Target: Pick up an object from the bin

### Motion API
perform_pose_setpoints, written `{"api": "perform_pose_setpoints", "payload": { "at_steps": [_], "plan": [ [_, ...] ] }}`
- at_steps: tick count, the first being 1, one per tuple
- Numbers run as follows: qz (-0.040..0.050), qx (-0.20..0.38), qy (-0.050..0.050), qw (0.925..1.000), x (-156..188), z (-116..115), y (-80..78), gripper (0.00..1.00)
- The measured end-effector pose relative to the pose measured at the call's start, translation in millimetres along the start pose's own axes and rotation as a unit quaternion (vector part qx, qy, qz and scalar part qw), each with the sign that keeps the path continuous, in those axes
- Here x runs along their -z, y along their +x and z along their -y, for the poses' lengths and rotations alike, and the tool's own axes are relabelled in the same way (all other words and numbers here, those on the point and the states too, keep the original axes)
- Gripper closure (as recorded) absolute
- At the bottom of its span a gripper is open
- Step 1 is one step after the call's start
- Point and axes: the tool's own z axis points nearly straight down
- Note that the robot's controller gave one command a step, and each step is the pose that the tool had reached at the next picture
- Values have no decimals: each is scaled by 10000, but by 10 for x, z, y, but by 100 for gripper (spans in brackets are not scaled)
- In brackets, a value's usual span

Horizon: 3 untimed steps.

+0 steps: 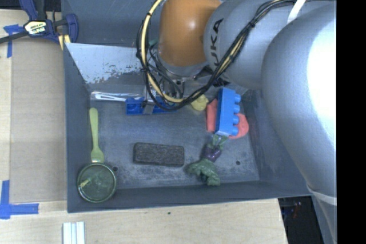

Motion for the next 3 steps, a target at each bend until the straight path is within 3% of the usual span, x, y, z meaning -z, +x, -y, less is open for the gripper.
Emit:
{"api": "perform_pose_setpoints", "payload": {
  "at_steps": [1,2,3],
  "plan": [
    [18,-181,-15,9998,386,-69,6,100],
    [43,478,-10,9988,-305,113,10,100],
    [94,758,-39,9971,-713,105,-3,100]
  ]
}}
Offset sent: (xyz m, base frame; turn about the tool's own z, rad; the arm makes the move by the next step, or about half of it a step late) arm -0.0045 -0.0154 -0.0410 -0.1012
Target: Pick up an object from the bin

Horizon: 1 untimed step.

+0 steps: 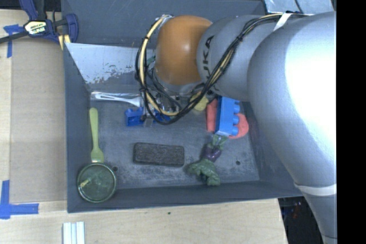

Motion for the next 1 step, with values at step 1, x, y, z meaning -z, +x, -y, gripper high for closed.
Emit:
{"api": "perform_pose_setpoints", "payload": {
  "at_steps": [1],
  "plan": [
    [-42,-3,22,10000,202,70,107,100]
  ]
}}
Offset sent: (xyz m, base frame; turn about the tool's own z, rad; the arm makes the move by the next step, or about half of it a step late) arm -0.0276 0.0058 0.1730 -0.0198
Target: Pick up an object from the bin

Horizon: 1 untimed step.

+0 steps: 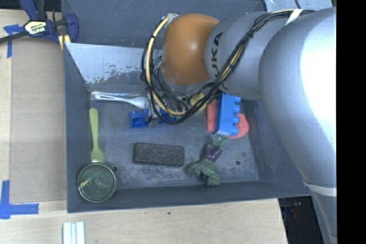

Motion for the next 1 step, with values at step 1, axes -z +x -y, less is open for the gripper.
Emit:
{"api": "perform_pose_setpoints", "payload": {
  "at_steps": [1],
  "plan": [
    [0,44,-2,10000,640,-42,62,100]
  ]
}}
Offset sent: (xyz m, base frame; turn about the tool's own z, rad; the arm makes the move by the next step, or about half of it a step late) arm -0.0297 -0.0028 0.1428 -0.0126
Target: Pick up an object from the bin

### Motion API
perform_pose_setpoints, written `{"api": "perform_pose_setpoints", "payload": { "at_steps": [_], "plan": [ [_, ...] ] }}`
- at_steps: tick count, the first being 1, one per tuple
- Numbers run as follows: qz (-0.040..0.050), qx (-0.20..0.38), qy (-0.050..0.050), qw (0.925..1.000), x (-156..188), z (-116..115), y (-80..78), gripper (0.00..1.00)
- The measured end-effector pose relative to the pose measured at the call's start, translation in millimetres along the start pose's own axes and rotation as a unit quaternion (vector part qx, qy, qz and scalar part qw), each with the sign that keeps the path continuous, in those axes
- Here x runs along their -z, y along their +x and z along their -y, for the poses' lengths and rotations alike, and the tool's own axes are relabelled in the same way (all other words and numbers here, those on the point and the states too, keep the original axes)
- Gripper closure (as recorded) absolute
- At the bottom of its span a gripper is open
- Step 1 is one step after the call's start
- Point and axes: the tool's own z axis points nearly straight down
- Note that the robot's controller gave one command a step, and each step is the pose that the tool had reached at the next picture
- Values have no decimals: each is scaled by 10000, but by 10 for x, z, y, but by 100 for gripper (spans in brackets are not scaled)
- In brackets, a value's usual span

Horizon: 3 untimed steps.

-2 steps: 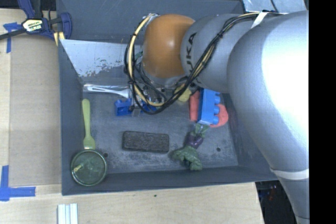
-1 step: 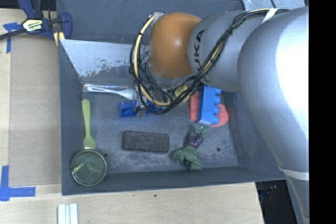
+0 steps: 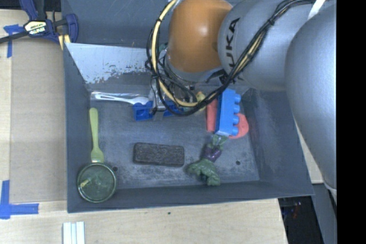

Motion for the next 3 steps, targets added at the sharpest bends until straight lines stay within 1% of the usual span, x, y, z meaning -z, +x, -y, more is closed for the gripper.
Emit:
{"api": "perform_pose_setpoints", "payload": {
  "at_steps": [1,2,3],
  "plan": [
    [-20,13,6,10000,751,49,174,100],
    [0,-94,3,10000,1512,76,79,100],
    [30,254,-2,9997,1057,-26,138,100]
  ]
}}
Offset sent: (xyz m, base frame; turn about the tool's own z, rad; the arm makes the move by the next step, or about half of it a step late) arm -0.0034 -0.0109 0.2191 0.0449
